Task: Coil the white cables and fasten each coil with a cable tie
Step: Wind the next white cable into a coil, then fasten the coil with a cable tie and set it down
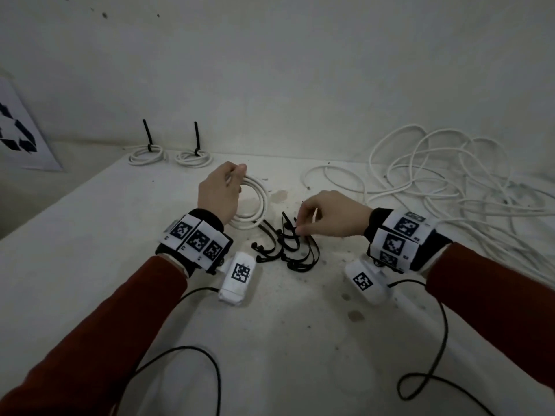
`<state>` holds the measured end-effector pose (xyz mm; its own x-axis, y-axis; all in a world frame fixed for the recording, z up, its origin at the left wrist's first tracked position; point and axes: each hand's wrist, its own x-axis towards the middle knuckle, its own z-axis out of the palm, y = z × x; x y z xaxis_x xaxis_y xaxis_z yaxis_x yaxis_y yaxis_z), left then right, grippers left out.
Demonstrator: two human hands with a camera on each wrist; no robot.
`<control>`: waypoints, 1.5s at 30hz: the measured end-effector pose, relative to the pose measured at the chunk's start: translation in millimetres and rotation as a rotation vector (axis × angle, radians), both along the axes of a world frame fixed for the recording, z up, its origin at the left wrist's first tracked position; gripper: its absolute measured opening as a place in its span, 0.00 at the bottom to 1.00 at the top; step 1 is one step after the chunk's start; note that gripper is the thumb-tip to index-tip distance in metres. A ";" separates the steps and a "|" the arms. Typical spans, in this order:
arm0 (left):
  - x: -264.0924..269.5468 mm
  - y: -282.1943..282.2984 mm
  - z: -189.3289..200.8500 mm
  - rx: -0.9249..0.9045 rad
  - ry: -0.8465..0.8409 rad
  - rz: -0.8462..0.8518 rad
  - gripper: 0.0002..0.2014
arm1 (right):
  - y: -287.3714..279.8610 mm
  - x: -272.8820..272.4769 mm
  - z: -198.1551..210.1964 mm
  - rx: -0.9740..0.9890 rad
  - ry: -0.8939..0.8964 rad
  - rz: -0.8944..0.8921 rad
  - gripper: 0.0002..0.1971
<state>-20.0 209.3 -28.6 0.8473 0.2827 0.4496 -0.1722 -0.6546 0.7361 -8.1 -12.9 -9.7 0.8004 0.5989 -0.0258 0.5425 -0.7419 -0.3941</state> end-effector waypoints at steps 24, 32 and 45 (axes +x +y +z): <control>-0.3 -32.1 18.6 -0.130 -0.114 -0.095 0.14 | -41.5 -43.2 82.0 0.713 0.298 0.100 0.07; -14.9 -68.1 44.8 -0.202 -0.203 -0.203 0.12 | -25.3 -43.6 59.9 0.759 0.103 -0.032 0.04; -49.9 -90.9 62.2 -0.377 -0.085 -0.401 0.10 | -16.1 -38.8 46.0 1.063 -0.292 -0.121 0.04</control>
